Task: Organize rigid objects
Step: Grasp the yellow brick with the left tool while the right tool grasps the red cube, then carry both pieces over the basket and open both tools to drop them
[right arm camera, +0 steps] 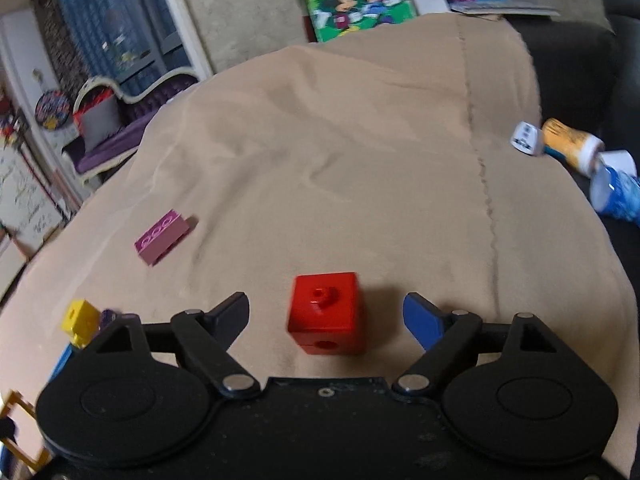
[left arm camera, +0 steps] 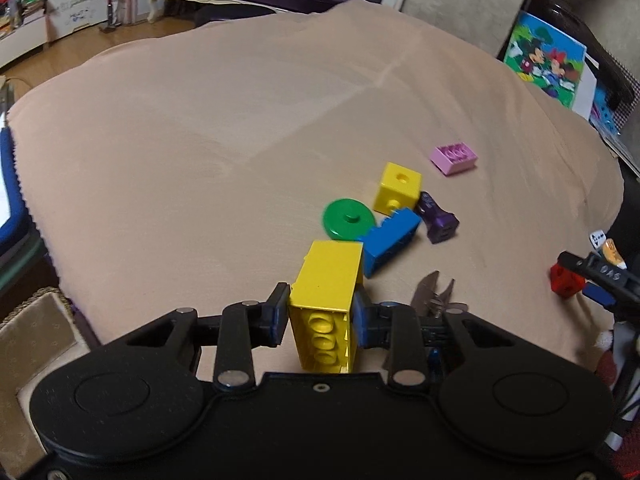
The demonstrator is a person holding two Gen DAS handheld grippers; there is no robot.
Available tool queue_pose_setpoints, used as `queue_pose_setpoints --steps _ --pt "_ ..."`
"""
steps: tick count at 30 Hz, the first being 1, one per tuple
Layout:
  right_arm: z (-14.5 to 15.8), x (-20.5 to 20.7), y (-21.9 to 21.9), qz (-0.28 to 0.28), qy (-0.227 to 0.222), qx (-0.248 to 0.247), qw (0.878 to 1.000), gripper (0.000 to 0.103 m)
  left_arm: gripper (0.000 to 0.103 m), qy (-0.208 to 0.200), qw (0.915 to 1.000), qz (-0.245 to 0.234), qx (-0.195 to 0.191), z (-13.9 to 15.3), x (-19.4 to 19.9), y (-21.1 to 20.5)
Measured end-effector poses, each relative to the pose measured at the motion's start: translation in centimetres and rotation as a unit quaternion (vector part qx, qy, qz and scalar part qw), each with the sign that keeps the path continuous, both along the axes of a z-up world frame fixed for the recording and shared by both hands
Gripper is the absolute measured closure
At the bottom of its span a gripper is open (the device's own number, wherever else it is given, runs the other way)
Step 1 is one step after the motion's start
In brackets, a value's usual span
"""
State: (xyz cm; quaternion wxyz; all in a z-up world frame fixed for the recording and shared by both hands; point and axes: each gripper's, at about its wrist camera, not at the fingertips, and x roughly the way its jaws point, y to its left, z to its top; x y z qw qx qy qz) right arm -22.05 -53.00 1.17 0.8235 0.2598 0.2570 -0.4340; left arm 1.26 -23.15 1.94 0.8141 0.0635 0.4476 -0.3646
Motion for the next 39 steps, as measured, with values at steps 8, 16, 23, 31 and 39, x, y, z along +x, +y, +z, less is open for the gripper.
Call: queue_pose_setpoints --steps 8,16,23,31,39 --pt "0.2 0.7 -0.7 0.011 -0.004 0.024 1.000 0.067 0.071 0.005 0.9995 0.032 -0.005 0.6 1.2 3.6" --pt "5.0 2.0 5.1 0.102 -0.077 0.039 0.991 0.067 0.071 -0.005 0.9960 0.088 -0.014 1.7 2.5 9.6" --pt "7.3 8.5 15.8 0.272 -0.086 0.057 0.957 0.067 0.071 0.002 0.9863 0.165 0.009 0.7 4.4 15.8" --pt "3.3 17.5 27.9 0.398 0.003 0.111 0.911 0.067 0.072 0.067 0.9575 0.276 0.050 -3.5 7.3 21.4" --pt "-1.4 22.3 35.5 0.429 0.094 0.120 0.890 0.067 0.071 0.073 0.9471 0.304 0.070 -4.9 7.8 23.0"
